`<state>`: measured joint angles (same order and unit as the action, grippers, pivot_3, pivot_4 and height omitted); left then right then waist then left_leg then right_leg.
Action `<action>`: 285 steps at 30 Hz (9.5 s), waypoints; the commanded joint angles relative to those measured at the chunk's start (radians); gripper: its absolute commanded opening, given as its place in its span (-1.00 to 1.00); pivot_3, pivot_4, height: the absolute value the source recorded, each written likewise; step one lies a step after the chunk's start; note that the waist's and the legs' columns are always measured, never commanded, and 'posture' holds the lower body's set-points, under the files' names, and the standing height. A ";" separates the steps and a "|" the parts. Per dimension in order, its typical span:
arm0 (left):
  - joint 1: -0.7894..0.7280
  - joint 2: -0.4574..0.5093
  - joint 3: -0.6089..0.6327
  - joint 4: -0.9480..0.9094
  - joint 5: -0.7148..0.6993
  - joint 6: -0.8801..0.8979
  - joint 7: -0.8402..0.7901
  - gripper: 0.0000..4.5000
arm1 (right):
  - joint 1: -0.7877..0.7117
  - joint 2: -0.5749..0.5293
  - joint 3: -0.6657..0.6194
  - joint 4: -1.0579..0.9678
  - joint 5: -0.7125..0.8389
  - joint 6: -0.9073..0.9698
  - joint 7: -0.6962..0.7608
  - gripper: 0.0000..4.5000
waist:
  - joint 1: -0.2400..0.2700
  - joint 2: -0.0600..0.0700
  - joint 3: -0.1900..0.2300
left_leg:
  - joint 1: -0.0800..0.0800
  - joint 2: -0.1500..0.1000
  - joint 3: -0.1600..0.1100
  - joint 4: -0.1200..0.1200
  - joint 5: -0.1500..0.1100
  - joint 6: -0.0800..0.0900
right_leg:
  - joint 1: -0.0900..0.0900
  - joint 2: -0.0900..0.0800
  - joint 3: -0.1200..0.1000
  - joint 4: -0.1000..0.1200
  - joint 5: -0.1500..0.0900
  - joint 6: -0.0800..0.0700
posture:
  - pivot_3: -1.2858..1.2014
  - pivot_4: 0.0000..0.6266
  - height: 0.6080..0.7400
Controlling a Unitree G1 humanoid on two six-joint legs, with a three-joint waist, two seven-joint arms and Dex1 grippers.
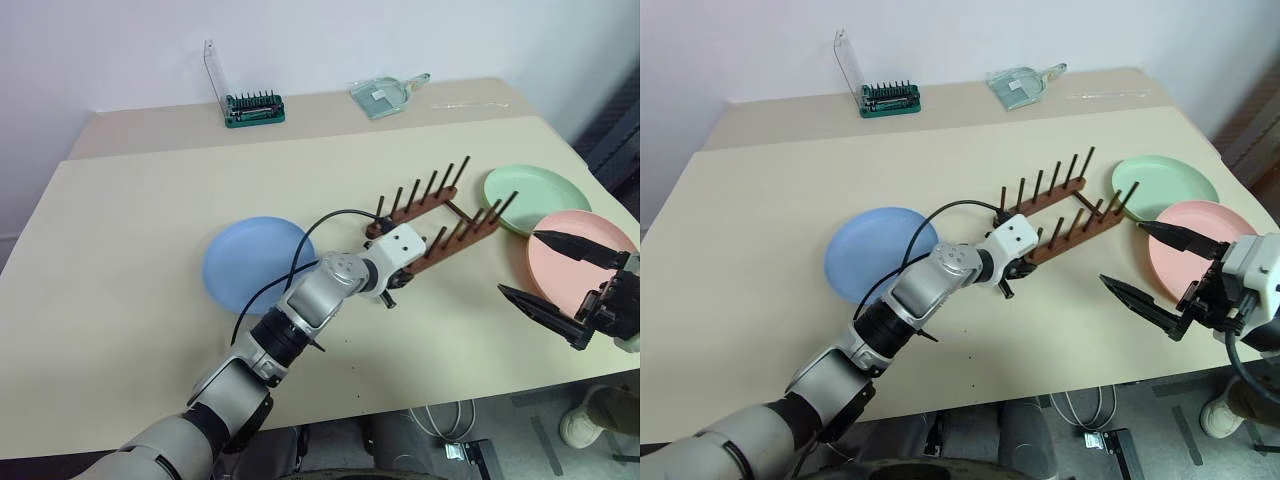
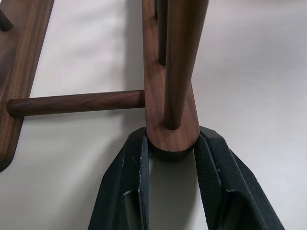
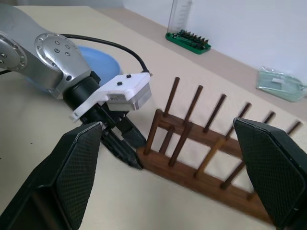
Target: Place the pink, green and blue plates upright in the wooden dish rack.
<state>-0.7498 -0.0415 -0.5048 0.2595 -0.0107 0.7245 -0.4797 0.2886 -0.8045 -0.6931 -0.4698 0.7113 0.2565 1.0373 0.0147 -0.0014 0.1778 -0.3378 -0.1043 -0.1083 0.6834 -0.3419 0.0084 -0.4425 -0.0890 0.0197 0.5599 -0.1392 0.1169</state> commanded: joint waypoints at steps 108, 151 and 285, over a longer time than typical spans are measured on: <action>-0.049 0.217 -0.127 -0.164 -0.076 0.046 -0.275 -1.00 | -0.313 -0.048 0.594 0.374 -0.698 -0.221 -0.209 -0.98 | 0.022 0.004 -0.003 | 0.001 -0.001 0.001 0.001 0.003 -0.005 | 0.000 0.000 0.001 0.001 0.000 -0.001 | 0.03 -0.52 1.00; -0.252 0.071 0.188 0.255 -0.019 -0.162 -0.181 -1.00 | -0.679 -0.036 0.772 0.884 -0.964 -0.532 -0.394 -0.98 | -0.003 0.005 -0.003 | 0.000 -0.002 0.001 0.000 0.004 -0.006 | -0.001 0.000 0.001 0.001 0.001 -0.001 | 0.03 -0.52 1.00; -0.085 0.624 0.451 -0.301 -0.580 -0.083 -0.786 1.00 | -1.274 -0.108 0.339 1.258 -0.061 0.451 0.370 -0.99 | -0.027 0.004 -0.002 | -0.002 -0.001 0.001 -0.001 0.002 -0.003 | -0.004 -0.001 0.000 0.002 0.002 -0.002 | 0.03 -0.52 1.00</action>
<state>-0.8314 0.5682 -0.0818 -0.0084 -0.5775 0.6492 -1.2651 -0.9524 -0.8841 -0.3422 0.7891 0.6493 0.7274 1.3816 -0.0128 0.0024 0.1758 -0.3395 -0.1050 -0.1074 0.6826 -0.3401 0.0051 -0.4466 -0.0899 0.0196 0.5614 -0.1377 0.1151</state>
